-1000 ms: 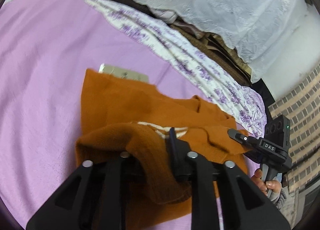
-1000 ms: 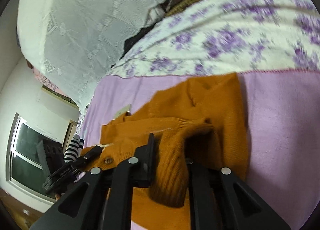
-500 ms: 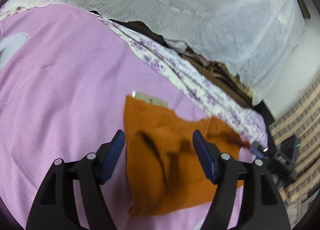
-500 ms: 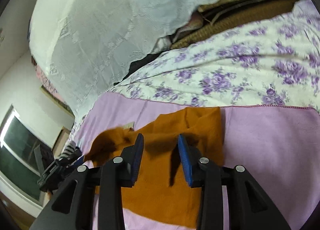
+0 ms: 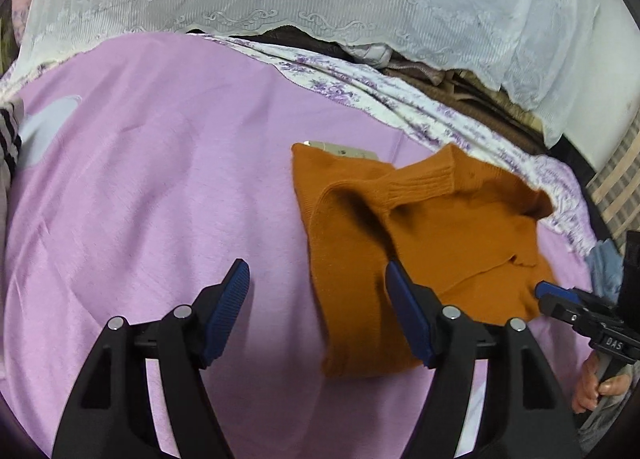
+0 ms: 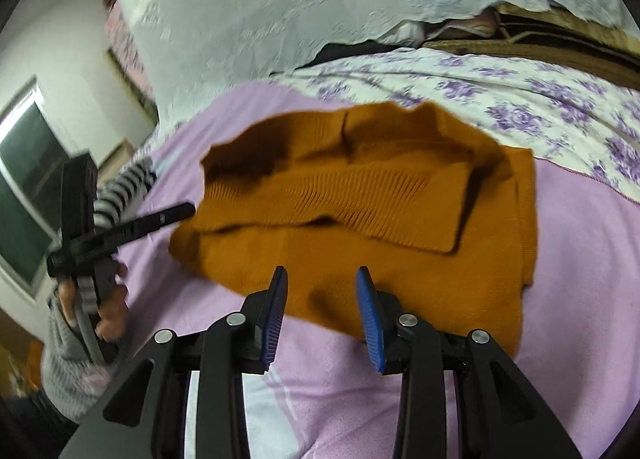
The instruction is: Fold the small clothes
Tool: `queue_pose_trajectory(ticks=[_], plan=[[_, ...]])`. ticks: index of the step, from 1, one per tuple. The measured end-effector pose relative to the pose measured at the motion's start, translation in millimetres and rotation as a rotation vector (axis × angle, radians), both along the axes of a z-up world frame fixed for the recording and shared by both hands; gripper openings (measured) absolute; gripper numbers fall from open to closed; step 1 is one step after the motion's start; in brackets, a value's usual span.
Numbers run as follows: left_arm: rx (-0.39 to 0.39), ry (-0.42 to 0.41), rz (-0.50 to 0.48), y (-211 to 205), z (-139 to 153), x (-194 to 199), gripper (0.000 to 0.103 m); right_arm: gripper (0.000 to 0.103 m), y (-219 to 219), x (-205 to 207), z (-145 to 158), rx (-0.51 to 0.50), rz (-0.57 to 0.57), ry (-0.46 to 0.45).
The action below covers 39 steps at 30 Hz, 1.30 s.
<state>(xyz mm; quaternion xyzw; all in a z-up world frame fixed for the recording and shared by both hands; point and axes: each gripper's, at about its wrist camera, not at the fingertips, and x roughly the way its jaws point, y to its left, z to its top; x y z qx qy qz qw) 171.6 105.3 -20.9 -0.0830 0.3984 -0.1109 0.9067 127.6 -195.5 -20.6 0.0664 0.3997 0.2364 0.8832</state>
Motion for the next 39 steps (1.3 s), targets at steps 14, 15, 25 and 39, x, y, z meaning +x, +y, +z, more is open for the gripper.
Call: queue_pose_trajectory(ticks=[14, 15, 25, 39], plan=[[0.331, -0.07, 0.028, -62.2, 10.4, 49.0, 0.075, 0.035, 11.5, 80.2, 11.1, -0.096, -0.117, -0.029], [0.307, -0.063, 0.07, -58.7, 14.6, 58.6, 0.077, 0.035, 7.4, 87.7, 15.8, -0.075, -0.151, -0.048], [-0.069, -0.008, 0.176, -5.6, 12.1, 56.1, 0.082, 0.035, -26.5, 87.5, 17.7, 0.059, -0.237, -0.061], [-0.007, 0.12, 0.122, -53.9, -26.1, 96.6, 0.09, 0.047, -82.8, 123.2, 20.4, 0.256, -0.425, -0.122]])
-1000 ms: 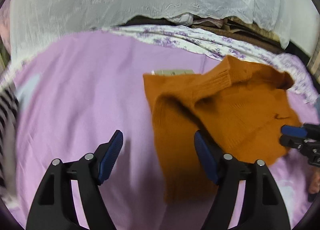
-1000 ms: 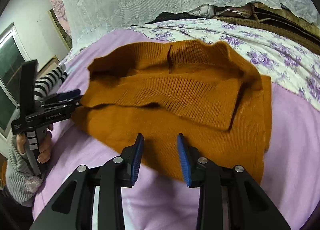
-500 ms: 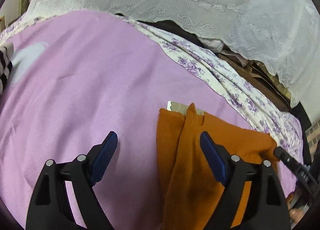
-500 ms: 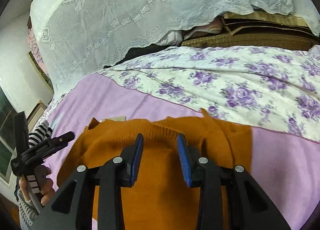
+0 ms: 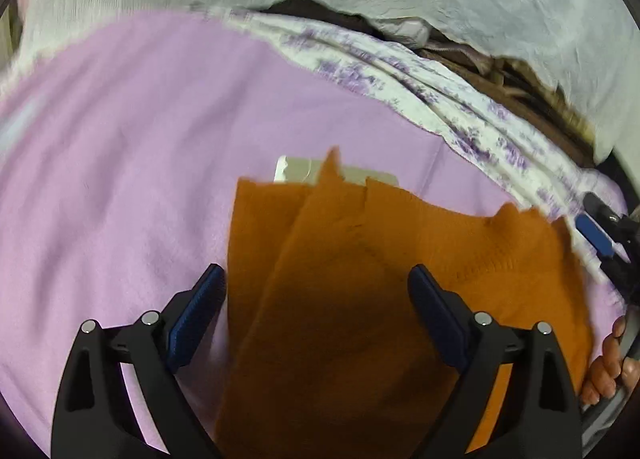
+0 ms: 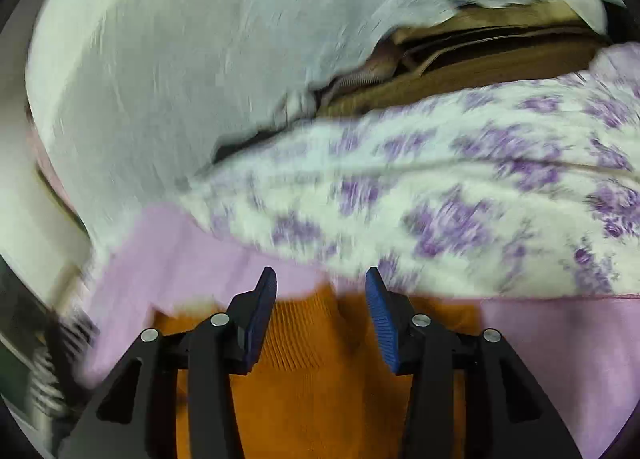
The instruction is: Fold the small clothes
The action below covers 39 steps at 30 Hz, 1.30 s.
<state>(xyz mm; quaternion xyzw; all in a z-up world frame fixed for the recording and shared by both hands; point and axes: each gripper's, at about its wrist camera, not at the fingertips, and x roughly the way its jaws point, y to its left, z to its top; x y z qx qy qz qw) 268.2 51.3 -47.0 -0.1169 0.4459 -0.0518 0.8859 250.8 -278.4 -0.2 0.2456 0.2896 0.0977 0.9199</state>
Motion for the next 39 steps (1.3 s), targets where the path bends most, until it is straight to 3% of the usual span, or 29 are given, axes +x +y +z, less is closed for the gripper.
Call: queue_pose_trajectory(ticks=[3, 7, 10, 11, 13, 14, 19, 23, 25, 27, 28, 29, 30, 31, 33, 39], plan=[[-0.037, -0.026, 0.031, 10.6, 4.9, -4.2, 0.09, 0.05, 0.1, -13.4, 9.4, -0.042, 0.048, -0.014], [-0.024, -0.088, 0.026, 12.5, 14.4, -18.6, 0.09, 0.05, 35.0, -15.7, -7.8, -0.162, 0.151, 0.069], [0.125, -0.071, 0.082, 8.2, 10.7, -14.6, 0.091, 0.05, 56.4, -6.9, -29.1, -0.33, 0.16, 0.159], [0.158, -0.043, 0.103, 10.0, 4.6, -10.7, 0.098, 0.048, 53.8, -2.4, -38.5, -0.357, 0.138, 0.189], [0.139, 0.017, 0.129, 21.2, -5.3, -5.0, 0.099, 0.039, 41.9, -0.6, -46.8, -0.335, 0.113, 0.189], [0.134, 0.02, 0.137, 25.7, -5.3, -5.0, 0.099, 0.032, 39.5, -1.7, -45.1, -0.344, 0.097, 0.193], [0.19, -0.023, 0.231, 36.1, 3.1, -13.6, 0.099, 0.02, 32.8, -10.0, -43.1, -0.33, 0.054, 0.182], [0.117, -0.094, 0.207, 38.2, 20.1, -22.0, 0.097, 0.029, 33.6, -22.2, -20.7, -0.284, 0.033, 0.085], [0.123, -0.132, 0.157, 24.0, 28.5, -21.3, 0.097, 0.037, 45.5, -22.4, -14.7, -0.306, 0.067, 0.056], [0.212, -0.137, 0.142, 5.6, 28.0, -14.3, 0.098, 0.044, 57.6, -14.1, -22.0, -0.362, 0.094, 0.08], [0.303, -0.1, 0.156, -3.0, 17.7, -6.3, 0.098, 0.045, 59.8, -10.6, -28.7, -0.388, 0.093, 0.11], [0.336, -0.063, 0.162, -4.5, 9.5, -1.6, 0.099, 0.045, 59.4, -5.4, -38.5, -0.411, 0.088, 0.157], [0.331, -0.02, 0.158, -2.2, 0.5, 3.7, 0.099, 0.045, 53.2, -1.5, -47.2, -0.385, 0.097, 0.186], [0.27, 0.006, 0.16, 5.7, -2.5, 7.1, 0.099, 0.045, 48.1, -0.5, -46.7, -0.354, 0.097, 0.185], [0.228, 0.004, 0.188, 15.7, 0.4, 6.1, 0.099, 0.044, 48.3, -1.1, -44.7, -0.357, 0.092, 0.182], [0.224, -0.126, 0.182, 16.8, 16.7, -28.0, 0.099, 0.048, 54.5, -28.1, -28.8, -0.423, 0.036, 0.06]])
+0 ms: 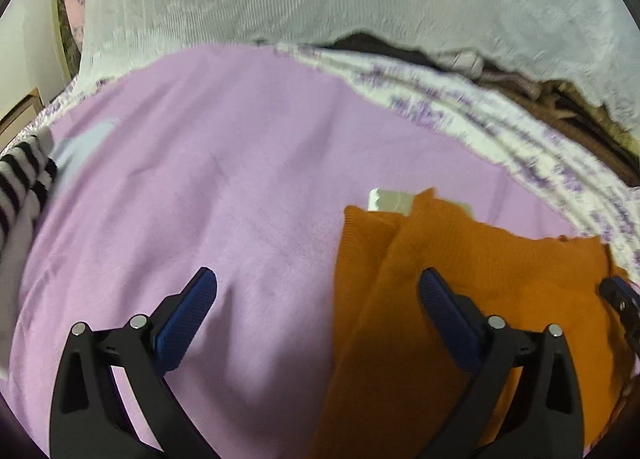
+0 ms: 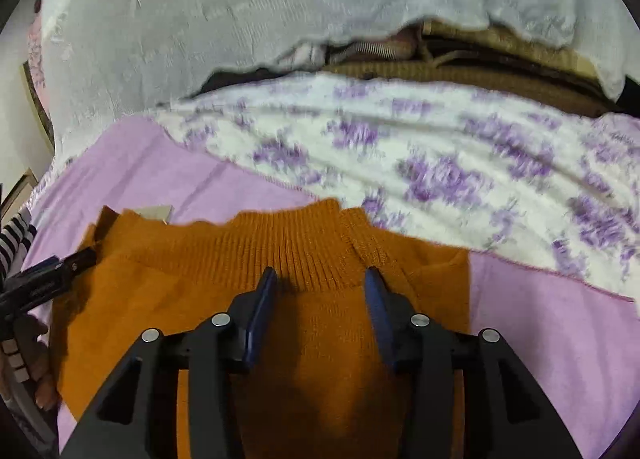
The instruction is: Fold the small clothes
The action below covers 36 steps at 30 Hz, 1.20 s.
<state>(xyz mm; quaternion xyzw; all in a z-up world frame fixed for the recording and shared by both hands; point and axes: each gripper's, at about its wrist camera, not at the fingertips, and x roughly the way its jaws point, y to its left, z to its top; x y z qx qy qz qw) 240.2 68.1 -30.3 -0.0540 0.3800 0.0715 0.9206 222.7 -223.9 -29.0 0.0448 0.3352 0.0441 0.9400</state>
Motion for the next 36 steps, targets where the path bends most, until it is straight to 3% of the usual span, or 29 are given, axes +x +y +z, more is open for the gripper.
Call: queue_pose_trajectory(ticks=[4, 10, 17, 29, 33, 36], plan=[[-0.008, -0.07, -0.025, -4.8, 13.7, -37.3, 0.099, 0.063, 8.7, -31.7, 8.0, -0.023, 0.032, -0.043], [0.06, -0.079, -0.061, -19.4, 12.9, -65.9, 0.099, 0.067, 20.7, -63.9, 4.3, -0.065, 0.062, -0.036], [0.036, -0.052, -0.051, -13.6, 6.7, -62.6, 0.099, 0.073, 14.4, -72.4, -5.5, -0.023, 0.039, 0.006], [0.051, 0.007, -0.068, -18.4, -5.0, -53.5, 0.099, 0.092, 25.2, -62.8, -17.7, -0.056, 0.079, 0.073], [0.062, -0.003, -0.067, -19.5, -3.6, -55.0, 0.099, 0.093, 24.4, -64.6, -16.3, -0.047, 0.08, 0.065], [0.068, -0.024, -0.067, -19.9, -0.3, -58.0, 0.099, 0.092, 18.6, -72.7, -8.6, -0.018, 0.065, 0.007]])
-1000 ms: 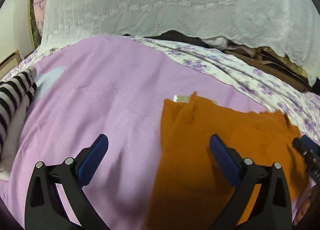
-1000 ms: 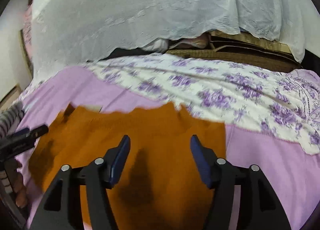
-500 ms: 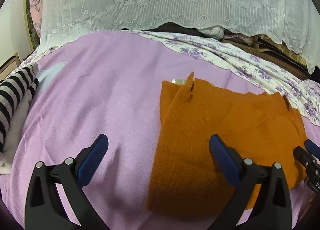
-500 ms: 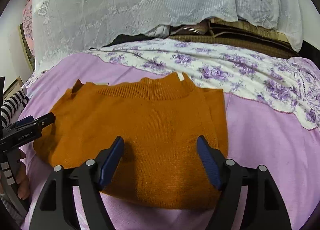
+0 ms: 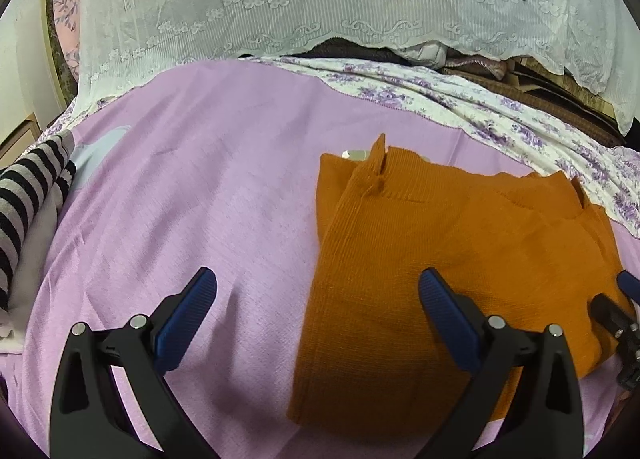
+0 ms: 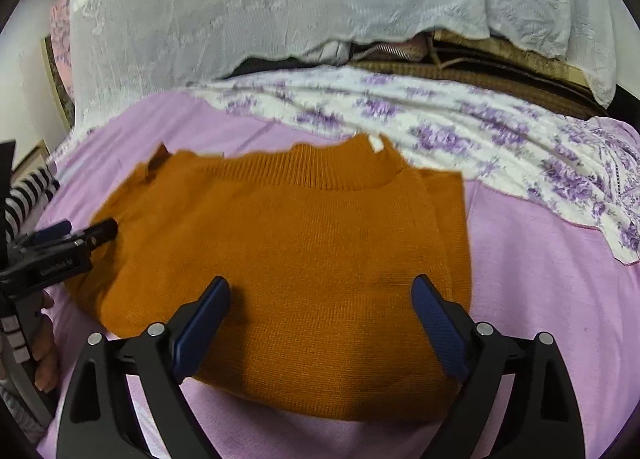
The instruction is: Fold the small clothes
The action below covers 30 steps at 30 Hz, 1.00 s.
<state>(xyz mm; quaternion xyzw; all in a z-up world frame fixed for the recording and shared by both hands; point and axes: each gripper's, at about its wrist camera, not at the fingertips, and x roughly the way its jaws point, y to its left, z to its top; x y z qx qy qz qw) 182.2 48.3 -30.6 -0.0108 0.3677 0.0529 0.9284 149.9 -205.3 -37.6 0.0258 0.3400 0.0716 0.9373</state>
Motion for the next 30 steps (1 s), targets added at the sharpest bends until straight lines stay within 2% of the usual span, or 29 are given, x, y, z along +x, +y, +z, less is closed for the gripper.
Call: queue_pose_trajectory(ticks=[3, 6, 8, 10, 11, 13, 30], plan=[[0.005, -0.031, -0.008, -1.9, 5.2, -4.4, 0.099, 0.093, -9.0, -6.0, 6.8, 0.03, -0.04, -0.054], [0.01, -0.07, -0.025, -4.7, 11.5, -9.6, 0.099, 0.093, -19.3, -0.6, 4.3, 0.049, -0.092, -0.033], [0.02, -0.06, -0.028, -6.7, 10.1, -7.7, 0.099, 0.093, -26.8, 9.1, -3.6, 0.064, -0.125, 0.026], [0.041, -0.002, -0.018, -8.1, 0.9, 1.4, 0.099, 0.1, -31.9, 26.0, -18.8, 0.078, -0.139, 0.145], [0.041, 0.026, -0.017, -7.5, -3.4, 5.0, 0.099, 0.1, -34.7, 29.4, -21.8, 0.105, -0.127, 0.167], [0.018, 0.071, -0.018, -4.5, -10.3, 11.0, 0.099, 0.1, -36.5, 27.2, -21.7, 0.128, -0.124, 0.156], [0.058, 0.008, -0.016, -9.9, -2.6, 0.6, 0.099, 0.1, -33.6, 27.2, -22.4, 0.115, -0.125, 0.155]])
